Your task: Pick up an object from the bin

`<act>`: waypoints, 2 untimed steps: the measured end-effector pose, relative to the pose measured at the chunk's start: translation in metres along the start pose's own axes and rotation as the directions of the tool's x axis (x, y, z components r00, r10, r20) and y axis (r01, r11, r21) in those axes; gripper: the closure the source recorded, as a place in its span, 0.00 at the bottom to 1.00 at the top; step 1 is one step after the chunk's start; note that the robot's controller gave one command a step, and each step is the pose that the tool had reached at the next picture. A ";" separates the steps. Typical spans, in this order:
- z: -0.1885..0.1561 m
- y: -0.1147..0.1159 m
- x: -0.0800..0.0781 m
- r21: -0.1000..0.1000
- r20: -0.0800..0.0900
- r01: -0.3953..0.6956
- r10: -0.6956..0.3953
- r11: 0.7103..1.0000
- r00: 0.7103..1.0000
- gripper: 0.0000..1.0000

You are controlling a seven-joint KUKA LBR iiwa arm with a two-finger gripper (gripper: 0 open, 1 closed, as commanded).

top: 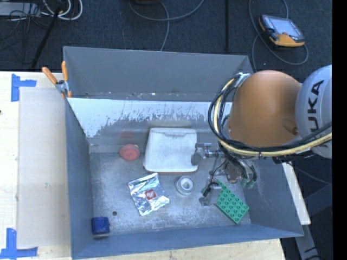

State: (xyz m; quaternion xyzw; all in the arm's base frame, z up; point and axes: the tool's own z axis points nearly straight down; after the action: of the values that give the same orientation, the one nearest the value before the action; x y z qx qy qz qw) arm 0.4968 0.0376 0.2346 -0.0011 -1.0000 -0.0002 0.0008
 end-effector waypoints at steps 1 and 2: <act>0.009 -0.093 0.004 0.003 -0.001 0.053 -0.053 0.999 0.999 0.00; 0.167 -0.126 -0.011 -0.001 0.000 0.378 -0.378 0.926 0.926 0.00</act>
Offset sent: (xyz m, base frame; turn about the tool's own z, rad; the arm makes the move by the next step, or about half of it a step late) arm -0.0034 -0.0882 -0.0075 -0.0609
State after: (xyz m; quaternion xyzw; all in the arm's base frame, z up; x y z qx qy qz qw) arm 0.5073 -0.0882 0.0679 0.1913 -0.9815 -0.0010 0.0010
